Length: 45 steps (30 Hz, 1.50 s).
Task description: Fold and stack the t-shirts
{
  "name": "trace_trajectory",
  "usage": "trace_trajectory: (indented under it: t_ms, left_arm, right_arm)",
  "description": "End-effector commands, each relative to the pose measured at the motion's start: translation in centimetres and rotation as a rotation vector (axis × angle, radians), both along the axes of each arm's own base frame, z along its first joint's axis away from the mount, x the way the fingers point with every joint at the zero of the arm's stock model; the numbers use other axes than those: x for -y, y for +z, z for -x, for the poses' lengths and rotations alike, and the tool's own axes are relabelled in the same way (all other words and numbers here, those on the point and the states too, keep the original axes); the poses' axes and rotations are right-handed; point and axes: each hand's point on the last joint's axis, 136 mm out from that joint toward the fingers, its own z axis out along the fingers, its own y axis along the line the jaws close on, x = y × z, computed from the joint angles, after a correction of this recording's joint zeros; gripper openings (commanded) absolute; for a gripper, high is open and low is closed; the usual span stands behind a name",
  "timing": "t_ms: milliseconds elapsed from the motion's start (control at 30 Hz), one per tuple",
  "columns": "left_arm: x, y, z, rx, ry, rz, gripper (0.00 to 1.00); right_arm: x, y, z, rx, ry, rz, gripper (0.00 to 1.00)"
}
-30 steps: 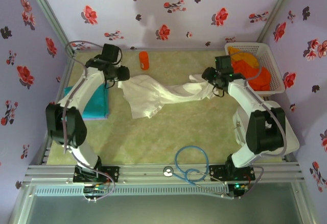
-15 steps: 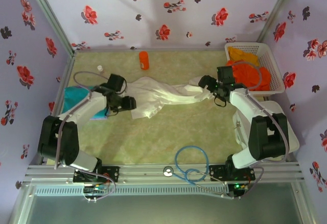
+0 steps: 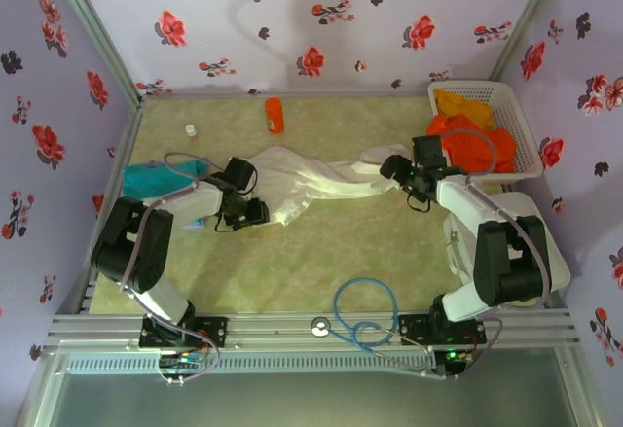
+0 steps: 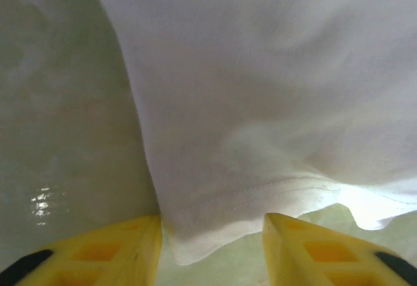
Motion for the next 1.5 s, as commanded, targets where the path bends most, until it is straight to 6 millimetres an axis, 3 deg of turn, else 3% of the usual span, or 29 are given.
trace_trajectory:
  t_ms: [0, 167, 333, 667, 867, 1200, 1433, 1467]
  left_arm:
    - [1.3, -0.4, -1.6, 0.031, -0.008, 0.022, 0.35]
    - [1.4, 0.5, -2.5, 0.06, -0.01, 0.014, 0.14]
    - [1.4, 3.4, -3.1, 0.103, -0.031, 0.01, 0.0]
    - [1.5, 10.8, -1.8, 0.203, -0.041, 0.076, 0.0]
    - [1.7, 13.1, 0.2, 0.23, -0.084, 0.144, 0.0]
    - [1.2, 16.0, 1.2, 0.282, -0.082, 0.168, 0.0]
    - [0.8, 17.4, 1.3, 0.31, -0.075, 0.171, 0.0]
    - [0.7, 17.6, 1.3, 0.315, -0.074, 0.171, 0.0]
  right_arm:
    - [-0.3, -0.3, 0.5, -0.012, 0.002, -0.015, 0.84]
    - [-0.6, -1.1, 0.8, -0.032, 0.009, -0.036, 0.82]
    - [-0.8, -1.4, 0.9, -0.037, 0.012, -0.044, 0.82]
    - [-0.9, -2.3, 1.4, -0.056, 0.018, -0.057, 0.79]
    - [-2.7, -4.3, 1.7, -0.081, 0.055, -0.135, 0.64]
    - [-4.6, -3.0, -2.0, -0.015, 0.048, -0.146, 0.58]
    - [-5.4, -2.9, -3.7, 0.001, 0.043, -0.171, 0.32]
    - [-5.4, -2.7, -3.7, 0.004, 0.044, -0.167, 0.23]
